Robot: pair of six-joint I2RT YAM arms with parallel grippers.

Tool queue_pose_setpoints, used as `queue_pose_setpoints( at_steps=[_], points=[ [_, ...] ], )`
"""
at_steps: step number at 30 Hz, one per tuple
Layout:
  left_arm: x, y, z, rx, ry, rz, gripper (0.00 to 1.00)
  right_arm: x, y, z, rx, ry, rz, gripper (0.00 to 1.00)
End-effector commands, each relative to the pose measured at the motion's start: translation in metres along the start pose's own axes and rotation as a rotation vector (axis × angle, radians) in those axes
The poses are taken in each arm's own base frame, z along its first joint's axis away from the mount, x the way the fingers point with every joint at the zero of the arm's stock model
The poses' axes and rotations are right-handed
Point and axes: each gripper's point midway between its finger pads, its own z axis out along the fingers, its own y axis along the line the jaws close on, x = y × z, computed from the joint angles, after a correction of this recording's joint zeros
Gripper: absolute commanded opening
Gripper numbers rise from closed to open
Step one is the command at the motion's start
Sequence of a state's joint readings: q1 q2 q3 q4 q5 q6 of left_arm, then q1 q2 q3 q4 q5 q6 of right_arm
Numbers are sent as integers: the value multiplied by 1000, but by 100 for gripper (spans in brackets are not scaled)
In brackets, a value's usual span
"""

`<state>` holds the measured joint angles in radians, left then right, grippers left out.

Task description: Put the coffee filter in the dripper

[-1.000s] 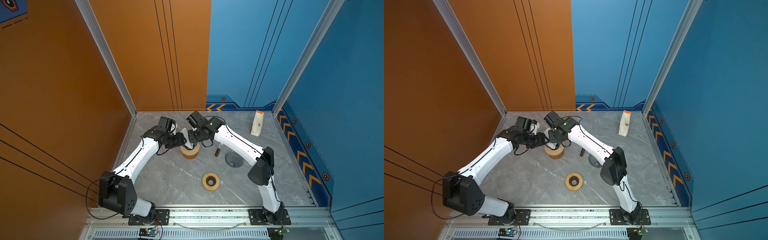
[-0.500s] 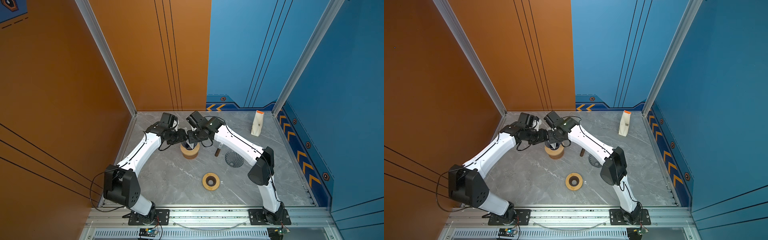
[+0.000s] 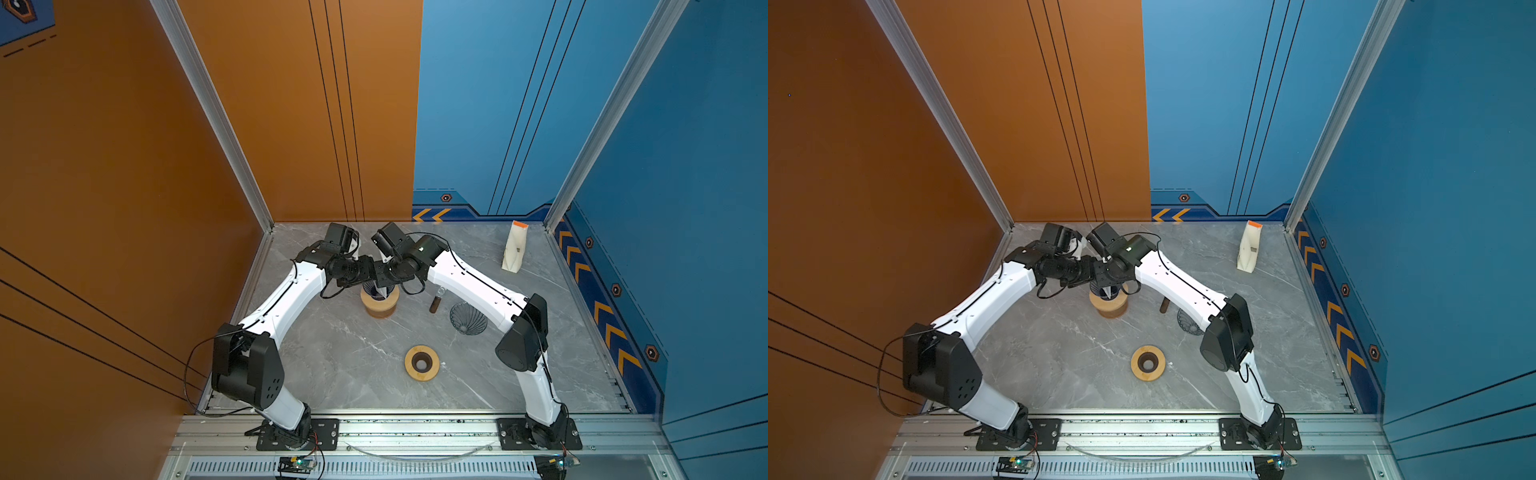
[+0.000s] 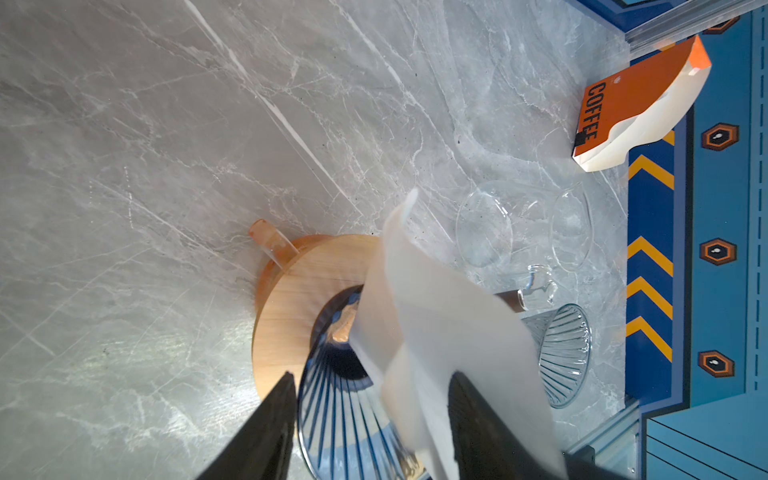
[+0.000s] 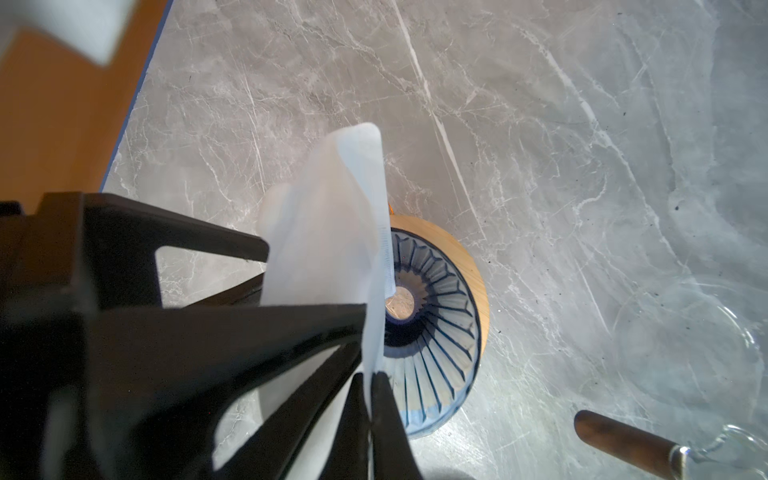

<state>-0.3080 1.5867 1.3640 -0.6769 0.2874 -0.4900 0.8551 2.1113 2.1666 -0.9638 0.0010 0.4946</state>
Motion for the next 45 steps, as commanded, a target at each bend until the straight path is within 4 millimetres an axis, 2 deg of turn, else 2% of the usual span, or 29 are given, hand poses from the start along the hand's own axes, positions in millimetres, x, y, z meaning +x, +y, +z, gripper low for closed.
queue_pose_setpoints(
  at_steps=[1,7,12,13,27,38,39,45],
  points=[
    [9,13,3,-78,41,9,59,0,2,-9,-1,-16,-20,0],
    [18,24,1,-131,63,15,56,1,-1,-8,18,-19,-23,1],
    [14,20,-8,-122,48,23,56,-1,-5,-8,49,-34,-30,4],
    [14,19,-10,-121,49,26,56,-6,-3,-23,42,-64,-31,4],
    [23,23,-8,-134,100,39,56,-4,-16,-21,114,-71,-41,7],
    [19,18,-2,-123,109,51,55,-3,-10,-15,34,-28,-2,18],
    [18,18,-2,-122,109,52,55,1,-12,-2,47,-5,2,19],
    [19,16,-1,-115,116,56,55,-3,-18,-3,76,-21,10,28]
  ],
)
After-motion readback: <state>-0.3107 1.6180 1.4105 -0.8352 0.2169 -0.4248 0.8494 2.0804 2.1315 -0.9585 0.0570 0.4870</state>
